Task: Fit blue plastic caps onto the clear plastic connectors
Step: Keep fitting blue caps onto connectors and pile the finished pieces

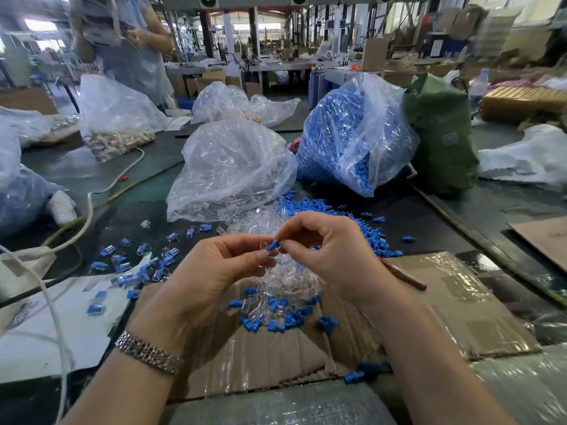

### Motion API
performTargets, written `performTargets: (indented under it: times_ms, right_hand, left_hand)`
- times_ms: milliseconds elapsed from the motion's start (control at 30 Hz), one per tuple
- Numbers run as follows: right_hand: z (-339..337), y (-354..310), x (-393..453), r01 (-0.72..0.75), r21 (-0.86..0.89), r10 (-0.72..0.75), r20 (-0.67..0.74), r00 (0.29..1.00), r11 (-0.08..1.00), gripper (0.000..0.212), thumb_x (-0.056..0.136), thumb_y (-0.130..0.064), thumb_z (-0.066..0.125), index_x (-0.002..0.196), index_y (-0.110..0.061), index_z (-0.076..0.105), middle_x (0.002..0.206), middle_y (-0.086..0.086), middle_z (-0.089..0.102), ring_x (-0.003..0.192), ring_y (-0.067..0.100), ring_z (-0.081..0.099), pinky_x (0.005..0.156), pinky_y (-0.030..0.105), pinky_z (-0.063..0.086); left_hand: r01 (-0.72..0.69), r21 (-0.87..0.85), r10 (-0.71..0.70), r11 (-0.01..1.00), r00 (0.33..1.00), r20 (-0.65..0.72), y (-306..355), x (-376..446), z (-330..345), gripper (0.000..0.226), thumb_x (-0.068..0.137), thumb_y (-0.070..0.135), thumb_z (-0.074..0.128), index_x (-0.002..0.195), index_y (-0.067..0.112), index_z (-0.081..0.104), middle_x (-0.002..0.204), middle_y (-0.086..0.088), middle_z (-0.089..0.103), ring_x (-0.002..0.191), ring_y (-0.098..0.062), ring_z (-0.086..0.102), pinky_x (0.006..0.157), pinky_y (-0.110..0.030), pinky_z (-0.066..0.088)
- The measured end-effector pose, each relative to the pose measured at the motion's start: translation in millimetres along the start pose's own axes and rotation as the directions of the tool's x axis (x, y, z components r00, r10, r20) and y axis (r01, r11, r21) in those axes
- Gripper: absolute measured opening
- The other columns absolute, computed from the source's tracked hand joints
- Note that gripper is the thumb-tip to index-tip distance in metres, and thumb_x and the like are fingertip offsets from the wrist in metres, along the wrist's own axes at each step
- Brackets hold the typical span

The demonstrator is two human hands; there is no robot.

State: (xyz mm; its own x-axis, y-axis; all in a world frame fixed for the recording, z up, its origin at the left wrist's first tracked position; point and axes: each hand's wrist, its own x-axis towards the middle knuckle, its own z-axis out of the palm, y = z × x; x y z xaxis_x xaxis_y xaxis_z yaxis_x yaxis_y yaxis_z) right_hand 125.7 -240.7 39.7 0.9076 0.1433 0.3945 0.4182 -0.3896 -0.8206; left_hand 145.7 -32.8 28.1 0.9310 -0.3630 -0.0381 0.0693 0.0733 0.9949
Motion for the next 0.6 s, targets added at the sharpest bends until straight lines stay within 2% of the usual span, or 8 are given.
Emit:
performTargets:
  times_ms: [100, 200, 333, 500, 600]
  right_hand:
    - [1, 1, -1, 0.068, -0.051, -0.068, 0.002, 0.998, 0.996, 0.021, 0.088, -0.007, 0.075, 0.093, -0.028, 0.074, 0.086, -0.012, 0.074, 0.085, 0.008, 0.072, 0.083, 0.03, 0.06]
    - [1, 2, -2, 0.101, -0.079, -0.1, 0.017, 0.995, 0.992, 0.021, 0.087, -0.007, 0.076, 0.094, -0.026, 0.074, 0.086, -0.013, 0.073, 0.085, 0.008, 0.071, 0.082, 0.027, 0.059]
    - [1, -2, -3, 0.122, -0.128, -0.117, 0.044, 0.992, 0.984, 0.021, 0.088, -0.009, 0.076, 0.09, -0.03, 0.07, 0.083, -0.015, 0.07, 0.085, 0.007, 0.068, 0.08, 0.02, 0.053]
    - [0, -8, -4, 0.12, -0.146, -0.112, 0.064, 0.992, 0.982, 0.017, 0.088, -0.009, 0.075, 0.09, -0.026, 0.07, 0.084, -0.013, 0.069, 0.086, 0.007, 0.067, 0.083, 0.025, 0.055]
    - [-3, -11, -4, 0.087, -0.119, -0.078, 0.085, 0.993, 0.989, 0.018, 0.089, -0.01, 0.073, 0.096, -0.025, 0.068, 0.09, -0.012, 0.07, 0.091, 0.006, 0.067, 0.084, 0.023, 0.055]
  left_hand:
    - [-0.022, -0.024, 0.021, 0.999, 1.0, -0.003, 3, -3, 5, 0.024, 0.077, 0.007, 0.076, 0.1, 0.011, 0.079, 0.102, -0.019, 0.076, 0.092, -0.026, 0.074, 0.076, -0.027, 0.059]
    - [-0.029, -0.032, 0.028, 0.999, 0.999, -0.017, 5, -6, 8, 0.024, 0.069, 0.01, 0.08, 0.094, 0.01, 0.079, 0.1, -0.02, 0.076, 0.092, -0.028, 0.074, 0.08, -0.031, 0.061]
    - [-0.042, -0.011, 0.042, 0.999, 0.999, -0.022, 5, -6, 10, 0.022, 0.07, 0.009, 0.078, 0.092, 0.01, 0.079, 0.1, -0.021, 0.076, 0.094, -0.029, 0.074, 0.085, -0.035, 0.059]
    - [-0.049, -0.02, 0.049, 0.999, 0.999, -0.017, 2, -5, 7, 0.025, 0.07, 0.012, 0.08, 0.095, 0.008, 0.078, 0.101, -0.021, 0.075, 0.096, -0.031, 0.074, 0.082, -0.032, 0.061]
    - [-0.055, -0.036, 0.055, 0.998, 0.998, -0.011, 2, -4, 6, 0.025, 0.07, 0.012, 0.08, 0.095, 0.008, 0.079, 0.102, -0.021, 0.075, 0.097, -0.032, 0.074, 0.082, -0.032, 0.061]
